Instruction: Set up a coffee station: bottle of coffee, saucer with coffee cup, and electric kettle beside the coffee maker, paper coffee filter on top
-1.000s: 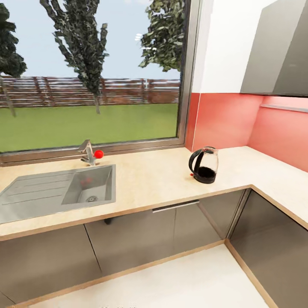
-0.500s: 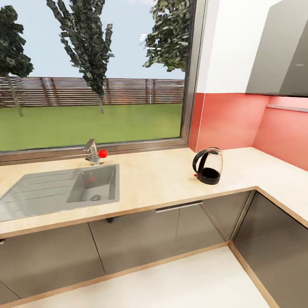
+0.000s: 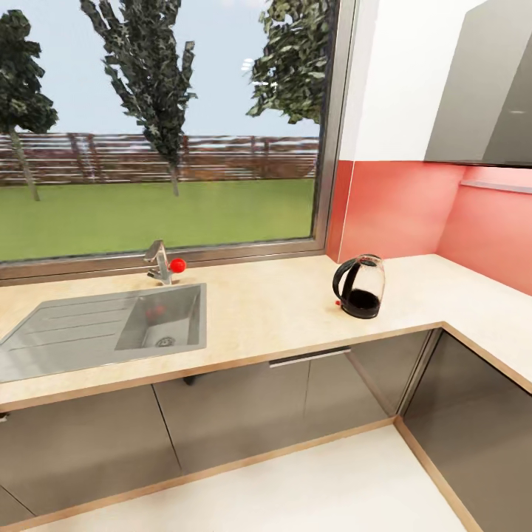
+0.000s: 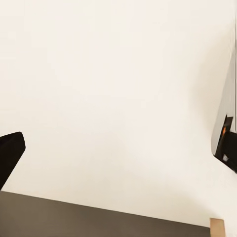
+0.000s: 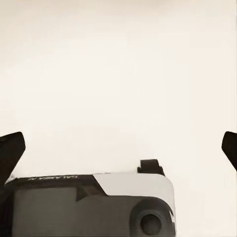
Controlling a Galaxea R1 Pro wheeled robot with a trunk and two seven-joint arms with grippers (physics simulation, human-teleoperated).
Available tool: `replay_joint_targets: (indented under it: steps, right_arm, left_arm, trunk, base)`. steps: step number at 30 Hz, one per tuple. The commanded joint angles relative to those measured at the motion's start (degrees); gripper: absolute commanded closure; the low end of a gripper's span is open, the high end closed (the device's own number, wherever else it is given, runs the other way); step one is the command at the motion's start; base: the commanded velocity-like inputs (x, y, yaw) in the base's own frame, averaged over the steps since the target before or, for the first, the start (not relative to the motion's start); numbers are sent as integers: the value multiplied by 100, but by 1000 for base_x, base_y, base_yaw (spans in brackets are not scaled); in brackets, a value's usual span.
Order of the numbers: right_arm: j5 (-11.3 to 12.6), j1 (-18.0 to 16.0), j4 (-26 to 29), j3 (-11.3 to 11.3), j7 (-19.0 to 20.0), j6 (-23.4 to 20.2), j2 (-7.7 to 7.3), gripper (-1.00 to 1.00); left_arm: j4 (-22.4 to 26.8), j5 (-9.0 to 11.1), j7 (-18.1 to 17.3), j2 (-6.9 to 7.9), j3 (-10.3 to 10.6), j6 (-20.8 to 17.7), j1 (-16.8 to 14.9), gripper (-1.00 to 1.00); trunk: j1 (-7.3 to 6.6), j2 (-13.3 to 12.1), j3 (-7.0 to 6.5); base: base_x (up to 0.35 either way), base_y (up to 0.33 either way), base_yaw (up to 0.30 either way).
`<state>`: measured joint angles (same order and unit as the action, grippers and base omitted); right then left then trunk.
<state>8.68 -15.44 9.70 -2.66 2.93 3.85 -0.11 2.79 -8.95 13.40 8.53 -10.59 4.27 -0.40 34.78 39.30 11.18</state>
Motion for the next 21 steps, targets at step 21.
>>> replay_joint_targets:
  steps: [21]
  right_arm:
    - [71, -167, 4403, -24, 6, 28, 221, -100]
  left_arm:
    - [-2, -73, 78, 173, -60, 62, -12, -100]
  trunk:
    - [1, 6, 9]
  base:
    - [0, 0, 0]
